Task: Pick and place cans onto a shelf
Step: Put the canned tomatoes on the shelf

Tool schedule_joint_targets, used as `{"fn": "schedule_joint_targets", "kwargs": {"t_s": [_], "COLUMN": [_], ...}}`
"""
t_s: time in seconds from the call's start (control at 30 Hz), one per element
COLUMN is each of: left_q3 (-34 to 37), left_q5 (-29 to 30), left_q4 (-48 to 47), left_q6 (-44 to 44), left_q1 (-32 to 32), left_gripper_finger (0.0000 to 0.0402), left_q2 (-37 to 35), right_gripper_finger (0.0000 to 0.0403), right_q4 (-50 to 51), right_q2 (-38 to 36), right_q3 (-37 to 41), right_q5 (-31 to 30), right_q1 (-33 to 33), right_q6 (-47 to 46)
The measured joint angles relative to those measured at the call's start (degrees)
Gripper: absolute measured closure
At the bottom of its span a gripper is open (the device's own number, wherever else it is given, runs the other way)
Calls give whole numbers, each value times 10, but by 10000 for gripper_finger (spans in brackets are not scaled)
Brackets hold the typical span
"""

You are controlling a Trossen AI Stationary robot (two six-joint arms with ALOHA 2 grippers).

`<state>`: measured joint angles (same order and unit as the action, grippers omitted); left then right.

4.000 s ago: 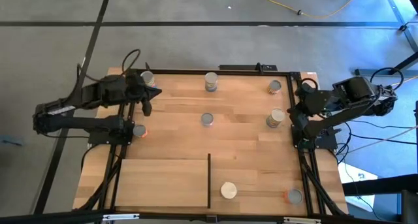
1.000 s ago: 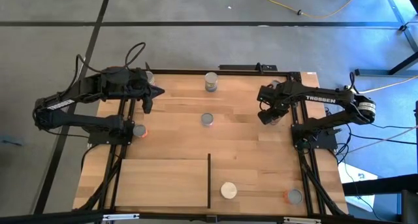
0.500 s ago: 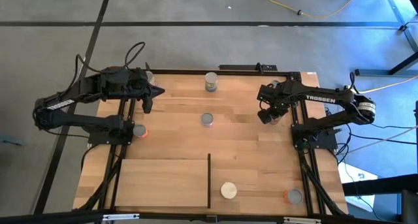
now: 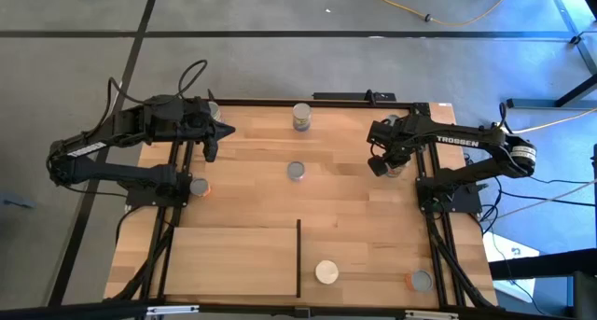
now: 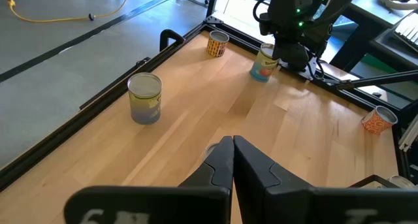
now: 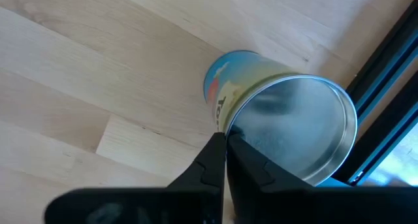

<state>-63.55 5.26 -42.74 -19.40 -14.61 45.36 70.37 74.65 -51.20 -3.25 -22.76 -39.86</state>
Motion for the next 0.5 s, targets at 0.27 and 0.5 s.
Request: {"fn": "schedule_joint_targets", "kwargs": {"t_s": [0.27,0.5], "left_q3": [0,0], "left_q5": [0,0], "left_q4": [0,-1], "left_q6": [0,0], "left_q1": [0,0], "left_gripper_finger": [401,401], "left_q2": [0,0], "right_gripper_finger": [389,389], "right_q4": [4,14], "right_q2": [1,2], "right_q3": [-8,-36], "right_q5": [2,22], "right_q1": [0,3], "right_q6": [14,39]}}
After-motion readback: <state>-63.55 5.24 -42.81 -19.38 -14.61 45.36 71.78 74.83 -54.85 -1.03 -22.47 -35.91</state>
